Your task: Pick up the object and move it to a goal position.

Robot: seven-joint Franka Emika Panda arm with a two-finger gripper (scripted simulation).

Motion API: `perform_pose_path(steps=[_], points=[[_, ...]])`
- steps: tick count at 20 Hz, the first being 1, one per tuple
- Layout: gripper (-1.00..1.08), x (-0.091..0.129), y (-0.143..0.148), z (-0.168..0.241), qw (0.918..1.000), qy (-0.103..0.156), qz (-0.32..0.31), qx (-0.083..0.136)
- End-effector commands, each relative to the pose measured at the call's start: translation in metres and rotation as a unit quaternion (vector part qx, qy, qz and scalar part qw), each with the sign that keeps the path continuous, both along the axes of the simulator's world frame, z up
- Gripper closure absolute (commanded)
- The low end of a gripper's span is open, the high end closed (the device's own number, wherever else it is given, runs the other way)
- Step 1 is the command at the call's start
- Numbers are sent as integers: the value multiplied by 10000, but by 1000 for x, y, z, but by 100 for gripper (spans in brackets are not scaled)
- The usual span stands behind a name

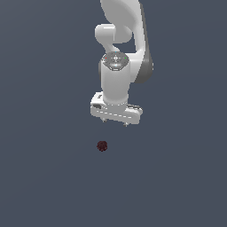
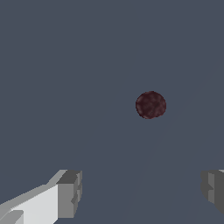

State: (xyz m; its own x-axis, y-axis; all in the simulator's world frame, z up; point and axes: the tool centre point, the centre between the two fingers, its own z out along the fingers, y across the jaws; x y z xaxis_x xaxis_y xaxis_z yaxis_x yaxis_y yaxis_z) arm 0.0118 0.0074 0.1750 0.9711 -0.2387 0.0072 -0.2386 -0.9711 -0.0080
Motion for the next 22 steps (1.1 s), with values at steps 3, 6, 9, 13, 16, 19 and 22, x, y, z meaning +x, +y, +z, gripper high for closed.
perform_pose_path(steps=[3, 6, 9, 13, 16, 19, 22], points=[[-92, 6, -7, -11, 9975, 23, -710, 32], [-92, 10, -12, -18, 9930, 38, -1182, 47], [-92, 14, -16, -25, 9863, 52, -1649, 59], [-92, 19, -23, -35, 9740, 69, -2265, 68], [-92, 23, -28, -42, 9623, 79, -2719, 70], [-92, 26, -33, -49, 9485, 86, -3165, 69], [-92, 30, -38, -56, 9328, 91, -3603, 64]])
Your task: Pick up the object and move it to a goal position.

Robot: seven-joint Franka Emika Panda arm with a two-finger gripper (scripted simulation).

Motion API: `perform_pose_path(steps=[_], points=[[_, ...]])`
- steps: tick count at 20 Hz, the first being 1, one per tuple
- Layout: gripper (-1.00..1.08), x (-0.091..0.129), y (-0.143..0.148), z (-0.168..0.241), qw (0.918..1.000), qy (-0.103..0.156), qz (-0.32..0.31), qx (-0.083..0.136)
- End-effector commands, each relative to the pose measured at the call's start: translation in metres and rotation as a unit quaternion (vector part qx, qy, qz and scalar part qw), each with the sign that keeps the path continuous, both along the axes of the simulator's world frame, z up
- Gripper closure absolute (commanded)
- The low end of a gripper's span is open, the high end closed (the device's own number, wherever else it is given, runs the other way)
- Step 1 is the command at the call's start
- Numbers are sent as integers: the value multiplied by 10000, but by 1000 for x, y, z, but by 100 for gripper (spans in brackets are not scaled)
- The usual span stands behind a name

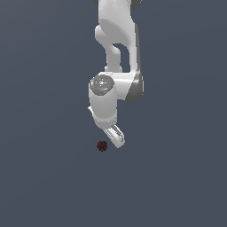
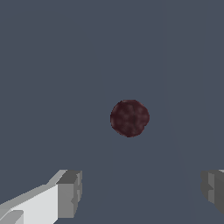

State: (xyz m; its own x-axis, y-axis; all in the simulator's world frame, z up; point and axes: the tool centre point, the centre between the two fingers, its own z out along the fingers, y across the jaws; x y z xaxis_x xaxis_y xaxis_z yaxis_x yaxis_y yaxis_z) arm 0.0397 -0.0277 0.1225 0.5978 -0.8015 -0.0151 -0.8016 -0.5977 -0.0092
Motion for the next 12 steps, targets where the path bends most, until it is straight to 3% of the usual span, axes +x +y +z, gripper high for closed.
perform_pose_path(steps=[1, 6, 12], points=[[-92, 3, -4, -6, 9992, 8, -397, -5], [-92, 8, -13, -18, 9932, 20, -1165, -23], [-92, 14, -22, -31, 9800, 24, -1988, -51]])
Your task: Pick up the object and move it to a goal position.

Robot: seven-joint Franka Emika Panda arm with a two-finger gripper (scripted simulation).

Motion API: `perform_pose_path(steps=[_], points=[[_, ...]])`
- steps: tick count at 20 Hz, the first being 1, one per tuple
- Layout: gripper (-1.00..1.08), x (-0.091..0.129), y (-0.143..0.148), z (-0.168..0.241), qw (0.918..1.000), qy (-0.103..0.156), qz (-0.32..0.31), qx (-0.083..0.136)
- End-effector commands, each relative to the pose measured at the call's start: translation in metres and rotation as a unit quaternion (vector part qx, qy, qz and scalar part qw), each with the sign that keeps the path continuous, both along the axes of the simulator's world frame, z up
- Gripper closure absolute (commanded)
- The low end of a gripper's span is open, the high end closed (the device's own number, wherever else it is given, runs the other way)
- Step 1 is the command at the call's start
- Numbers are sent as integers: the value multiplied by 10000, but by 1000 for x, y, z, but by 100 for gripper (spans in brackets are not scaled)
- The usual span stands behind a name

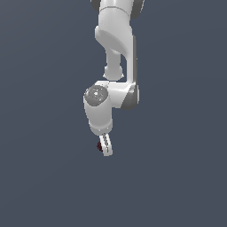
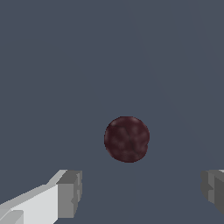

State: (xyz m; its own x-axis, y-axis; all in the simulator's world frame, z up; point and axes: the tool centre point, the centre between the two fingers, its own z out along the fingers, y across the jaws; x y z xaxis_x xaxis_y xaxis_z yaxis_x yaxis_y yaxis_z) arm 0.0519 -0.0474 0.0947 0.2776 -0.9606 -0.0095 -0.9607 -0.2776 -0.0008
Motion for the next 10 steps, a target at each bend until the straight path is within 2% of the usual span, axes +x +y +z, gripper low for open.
perform_pose_path(steps=[1, 10], points=[[-92, 2, -3, -5, 9995, -1, -317, -12], [-92, 6, -11, -15, 9952, -3, -976, -43]])
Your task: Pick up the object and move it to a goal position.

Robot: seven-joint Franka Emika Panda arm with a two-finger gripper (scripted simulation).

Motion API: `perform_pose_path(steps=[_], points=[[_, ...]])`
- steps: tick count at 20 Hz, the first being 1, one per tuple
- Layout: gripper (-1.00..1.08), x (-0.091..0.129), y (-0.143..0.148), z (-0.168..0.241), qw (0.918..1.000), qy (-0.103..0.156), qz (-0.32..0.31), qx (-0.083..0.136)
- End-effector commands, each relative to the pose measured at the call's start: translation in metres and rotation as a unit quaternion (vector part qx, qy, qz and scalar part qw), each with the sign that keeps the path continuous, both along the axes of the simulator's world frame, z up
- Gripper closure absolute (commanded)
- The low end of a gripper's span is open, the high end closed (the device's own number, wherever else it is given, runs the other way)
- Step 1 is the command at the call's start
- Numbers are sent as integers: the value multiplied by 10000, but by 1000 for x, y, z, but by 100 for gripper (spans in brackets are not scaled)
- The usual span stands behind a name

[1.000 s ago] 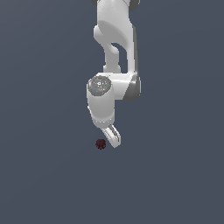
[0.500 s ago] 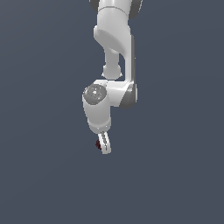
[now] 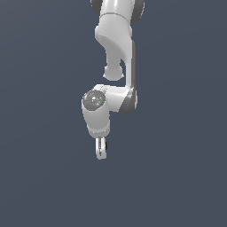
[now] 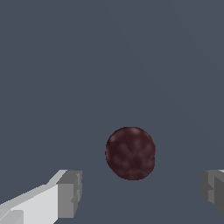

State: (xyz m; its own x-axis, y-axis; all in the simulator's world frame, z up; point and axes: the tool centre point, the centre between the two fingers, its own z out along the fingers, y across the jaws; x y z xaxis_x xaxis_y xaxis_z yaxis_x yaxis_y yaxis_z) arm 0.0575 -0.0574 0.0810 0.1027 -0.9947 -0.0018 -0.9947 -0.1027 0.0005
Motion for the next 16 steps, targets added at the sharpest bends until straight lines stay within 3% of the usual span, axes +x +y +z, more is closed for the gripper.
perform_pose_path(steps=[1, 9, 16], points=[[-92, 1, -1, -2, 9999, -3, -119, -6], [-92, 1, -2, -6, 9999, -2, -159, -8], [-92, 0, -2, -40, 9998, -2, -179, -7]])
